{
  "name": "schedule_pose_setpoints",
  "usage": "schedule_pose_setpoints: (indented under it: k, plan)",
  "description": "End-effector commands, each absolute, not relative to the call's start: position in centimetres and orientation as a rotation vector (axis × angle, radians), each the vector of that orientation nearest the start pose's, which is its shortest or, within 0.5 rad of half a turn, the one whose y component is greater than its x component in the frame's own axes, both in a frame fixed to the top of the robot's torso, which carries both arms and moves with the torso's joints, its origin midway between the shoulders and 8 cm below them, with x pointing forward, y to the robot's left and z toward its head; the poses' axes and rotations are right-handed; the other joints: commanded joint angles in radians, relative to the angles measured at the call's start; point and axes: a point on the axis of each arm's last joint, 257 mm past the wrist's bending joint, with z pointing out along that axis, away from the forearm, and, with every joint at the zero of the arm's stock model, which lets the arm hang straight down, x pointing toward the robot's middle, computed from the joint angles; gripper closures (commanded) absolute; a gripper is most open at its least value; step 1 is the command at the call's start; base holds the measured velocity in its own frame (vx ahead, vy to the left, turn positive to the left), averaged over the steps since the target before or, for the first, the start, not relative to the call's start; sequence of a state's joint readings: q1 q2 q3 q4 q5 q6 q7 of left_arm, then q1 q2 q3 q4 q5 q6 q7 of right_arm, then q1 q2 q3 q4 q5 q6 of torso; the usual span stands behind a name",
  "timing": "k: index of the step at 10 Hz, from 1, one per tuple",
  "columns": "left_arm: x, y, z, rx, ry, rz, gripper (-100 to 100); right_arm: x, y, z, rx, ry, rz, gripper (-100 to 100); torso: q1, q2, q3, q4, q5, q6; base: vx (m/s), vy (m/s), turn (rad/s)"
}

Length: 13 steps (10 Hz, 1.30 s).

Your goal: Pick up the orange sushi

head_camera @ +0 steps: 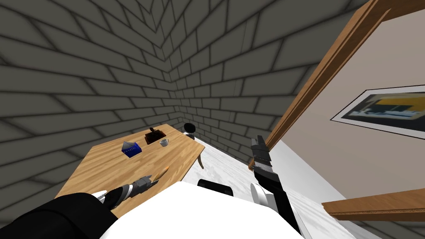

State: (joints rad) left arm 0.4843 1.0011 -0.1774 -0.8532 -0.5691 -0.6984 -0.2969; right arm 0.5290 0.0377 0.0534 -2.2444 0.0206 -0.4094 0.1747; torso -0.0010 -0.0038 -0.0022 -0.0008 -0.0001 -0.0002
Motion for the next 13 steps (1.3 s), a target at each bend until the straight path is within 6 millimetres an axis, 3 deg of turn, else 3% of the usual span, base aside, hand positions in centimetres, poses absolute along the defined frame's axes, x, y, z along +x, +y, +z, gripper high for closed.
schedule_pose_setpoints:
  k: [1, 3, 4, 5, 7, 8, 9, 11, 12, 13]
  plan:
    - [13.6, 59.7, -46.0, 0.174, 2.532, -0.035, -100, 36.4, -26.9, -2.0, 0.724, 0.751, 1.138, 0, 0.000, 0.000, 0.000, 0.000, 0.000, 0.000, 0.047, 0.009, -0.063]
    - [10.4, 60.4, -47.0, 0.173, 2.597, -0.023, -100, 36.4, -26.9, -2.0, 0.724, 0.751, 1.138, 0, 0.000, 0.000, 0.000, 0.000, 0.000, 0.000, 0.073, 0.001, -0.154]
    - [7.7, 60.7, -47.9, 0.171, 2.651, -0.021, -100, 36.4, -26.9, -2.0, 0.724, 0.751, 1.138, 0, 0.000, -0.001, -0.001, 0.000, 0.000, 0.000, 0.120, 0.011, -0.297]
    - [6.6, 60.7, -48.2, 0.170, 2.672, -0.022, -100, 36.4, -26.9, -2.0, 0.724, 0.752, 1.138, 0, 0.000, -0.003, -0.002, -0.001, 0.000, 0.001, 0.115, 0.027, -0.178]
    - [6.8, 60.8, -48.2, 0.172, 2.666, -0.025, -100, 36.4, -27.0, -2.0, 0.724, 0.752, 1.138, 0, 0.000, -0.001, -0.001, 0.000, 0.000, -0.001, 0.043, 0.011, 0.004]
    - [6.8, 60.8, -48.2, 0.172, 2.667, -0.024, 0, 36.4, -26.9, -2.0, 0.724, 0.751, 1.138, 0, -0.001, 0.002, 0.001, 0.000, 0.000, 0.000, 0.006, 0.001, -0.003]
    - [6.9, 60.0, -49.4, 0.157, 2.667, -0.021, -100, 36.4, -26.9, -2.0, 0.724, 0.751, 1.138, 0, -0.001, 0.003, 0.002, 0.001, 0.000, 0.000, 0.000, 0.029, -0.078]
    - [6.8, 59.7, -49.8, 0.152, 2.667, -0.024, -100, 36.4, -26.9, -2.0, 0.724, 0.751, 1.138, 0, 0.003, 0.004, 0.002, 0.001, 0.001, 0.000, 0.002, 0.046, -0.062]
    - [6.8, 59.7, -49.8, 0.153, 2.667, -0.022, 100, 36.4, -26.9, -2.0, 0.724, 0.751, 1.138, 0, 0.001, 0.004, 0.002, 0.001, 0.000, -0.001, 0.000, 0.005, 0.002]
    - [6.8, 59.7, -49.8, 0.153, 2.667, -0.022, 100, 36.4, -26.9, -2.0, 0.724, 0.751, 1.138, 0, 0.000, 0.004, 0.002, 0.001, 0.000, -0.001, 0.000, 0.000, 0.000]
